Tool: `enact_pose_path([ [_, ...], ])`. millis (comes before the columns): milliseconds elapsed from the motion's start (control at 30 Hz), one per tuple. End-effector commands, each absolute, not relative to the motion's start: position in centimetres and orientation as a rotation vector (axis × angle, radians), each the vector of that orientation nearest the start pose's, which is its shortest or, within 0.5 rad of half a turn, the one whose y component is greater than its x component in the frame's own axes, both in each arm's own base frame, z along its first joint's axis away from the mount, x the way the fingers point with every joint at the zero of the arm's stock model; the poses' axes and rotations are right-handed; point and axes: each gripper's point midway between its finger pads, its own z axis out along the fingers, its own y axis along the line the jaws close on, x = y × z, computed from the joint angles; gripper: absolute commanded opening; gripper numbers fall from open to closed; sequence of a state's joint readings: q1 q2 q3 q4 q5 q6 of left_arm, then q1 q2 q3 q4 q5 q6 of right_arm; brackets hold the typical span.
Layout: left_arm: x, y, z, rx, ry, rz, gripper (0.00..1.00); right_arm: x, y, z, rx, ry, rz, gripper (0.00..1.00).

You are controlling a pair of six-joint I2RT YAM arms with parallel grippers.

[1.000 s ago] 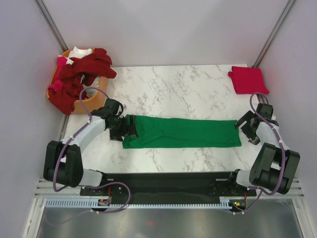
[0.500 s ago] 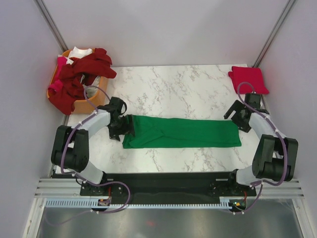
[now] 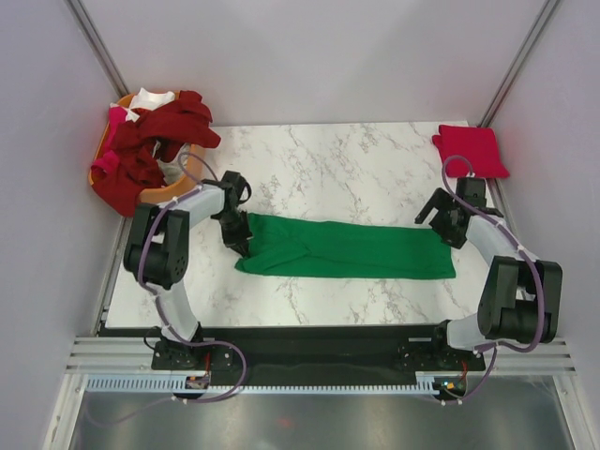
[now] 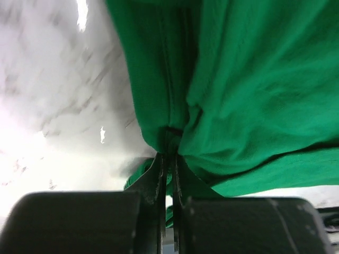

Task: Fold and stack the t-shirts
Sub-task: Fold the tshirt

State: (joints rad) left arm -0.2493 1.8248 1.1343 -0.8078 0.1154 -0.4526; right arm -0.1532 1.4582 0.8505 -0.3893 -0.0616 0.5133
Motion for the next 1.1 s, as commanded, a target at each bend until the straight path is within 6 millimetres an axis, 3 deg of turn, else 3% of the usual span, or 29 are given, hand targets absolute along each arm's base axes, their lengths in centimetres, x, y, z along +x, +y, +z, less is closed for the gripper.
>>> enact_pose_path([
  [0, 36.7, -13.6, -0.6, -0.237, 2.904, -0.263, 0.02, 33.9, -0.8, 8.6, 0.775, 2.350, 0.287, 0.98],
  [33, 40.8, -14.6, 1.5, -0.208, 2.817, -0.296, 0.02, 33.8, -0.6, 8.8, 0.770, 2.349, 0.297, 0.98],
  [67, 42.8, -15.3, 2.1, -0.178, 2.790, -0.315, 0.02, 33.8, -0.4, 9.1, 0.764, 2.342, 0.307, 0.98],
  [100, 44.1, -15.8, -0.5, -0.159, 2.830, -0.316, 0.02, 33.8, -0.2, 9.6, 0.757, 2.327, 0.322, 0.98],
  [133, 49.4, -17.7, 3.0, -0.090, 2.693, -0.395, 0.02, 33.7, 0.2, 9.8, 0.748, 2.324, 0.343, 0.98],
  [200, 54.5, -19.1, 3.2, -0.049, 2.607, -0.424, 0.02, 33.8, 0.7, 10.9, 0.720, 2.294, 0.381, 0.98],
  [233, 55.3, -20.1, -2.3, -0.030, 2.684, -0.481, 0.02, 33.7, 1.3, 11.4, 0.697, 2.288, 0.419, 0.98],
  [267, 60.9, -22.1, 4.7, 0.002, 2.453, -0.577, 0.09, 33.8, 1.6, 11.9, 0.670, 2.276, 0.437, 0.98],
  [300, 62.3, -22.9, 6.3, -0.034, 2.390, -0.654, 0.60, 33.8, 1.9, 12.8, 0.636, 2.253, 0.451, 0.98],
  [333, 64.1, -23.8, 9.0, -0.035, 2.277, -0.693, 0.80, 33.7, 2.3, 13.4, 0.606, 2.245, 0.473, 0.98],
  [367, 64.5, -24.0, 10.4, -0.053, 2.237, -0.704, 0.99, 33.6, 2.5, 13.9, 0.582, 2.235, 0.482, 0.98],
  [400, 64.4, -24.6, 12.1, -0.051, 2.196, -0.685, 1.00, 33.5, 2.6, 14.8, 0.554, 2.210, 0.478, 0.98],
  [433, 64.3, -24.7, 10.6, -0.042, 2.176, -0.660, 1.00, 33.3, 2.6, 14.9, 0.545, 2.205, 0.471, 0.98],
  [467, 63.8, -24.8, 16.2, -0.015, 2.079, -0.647, 1.00, 33.3, 2.4, 14.9, 0.550, 2.199, 0.455, 0.98],
  [533, 63.2, -24.9, 18.6, 0.020, 2.044, -0.607, 1.00, 33.2, 2.1, 14.8, 0.564, 2.195, 0.436, 0.98],
  [567, 62.3, -24.8, 21.0, 0.027, 2.028, -0.621, 1.00, 33.1, 1.8, 14.5, 0.589, 2.201, 0.413, 0.98],
  [633, 60.9, -25.0, 23.0, 0.046, 2.029, -0.647, 1.00, 33.0, 1.3, 13.6, 0.627, 2.224, 0.377, 0.98],
  [667, 59.8, -25.1, 23.3, 0.054, 2.057, -0.650, 1.00, 32.6, 1.0, 13.0, 0.653, 2.249, 0.348, 0.98],
  [700, 58.1, -25.5, 26.1, 0.085, 2.027, -0.650, 1.00, 32.5, 0.1, 11.9, 0.691, 2.271, 0.271, 0.98],
  [733, 56.5, -25.6, 24.4, 0.085, 2.091, -0.626, 1.00, 32.1, -0.2, 11.3, 0.702, 2.305, 0.231, 0.98],
  [767, 53.9, -26.5, 27.0, 0.112, 2.069, -0.606, 1.00, 31.9, -1.3, 10.1, 0.726, 2.337, 0.138, 0.98],
  [800, 52.3, -26.9, 26.4, 0.111, 2.098, -0.588, 1.00, 31.6, -1.6, 9.4, 0.735, 2.359, 0.113, 0.98],
  [833, 49.7, -27.2, 22.4, 0.105, 2.205, -0.560, 0.99, 31.3, -1.7, 8.6, 0.739, 2.385, 0.093, 0.98],
  [900, 44.3, -30.0, 22.6, 0.185, 2.235, -0.609, 0.98, 31.0, -1.6, 7.6, 0.749, 2.424, 0.093, 0.98],
  [933, 40.8, -31.1, 19.1, 0.147, 2.354, -0.674, 0.95, 30.9, -1.4, 7.7, 0.751, 2.425, 0.106, 0.98],
  [967, 38.5, -32.4, 17.9, 0.167, 2.401, -0.716, 0.93, 30.9, -1.3, 8.8, 0.751, 2.392, 0.121, 0.98],
  [1000, 34.5, -35.8, 17.3, 0.225, 2.446, -0.820, 0.91, 31.2, -1.5, 9.9, 0.763, 2.349, 0.117, 0.98],
  [1033, 32.0, -36.4, 14.6, 0.277, 2.516, -0.801, 0.91, 31.1, -1.7, 10.9, 0.767, 2.322, 0.111, 0.98],
  [1067, 29.9, -37.4, 13.5, 0.336, 2.548, -0.800, 0.91, 31.2, -2.0, 13.1, 0.762, 2.255, 0.110, 0.98],
])
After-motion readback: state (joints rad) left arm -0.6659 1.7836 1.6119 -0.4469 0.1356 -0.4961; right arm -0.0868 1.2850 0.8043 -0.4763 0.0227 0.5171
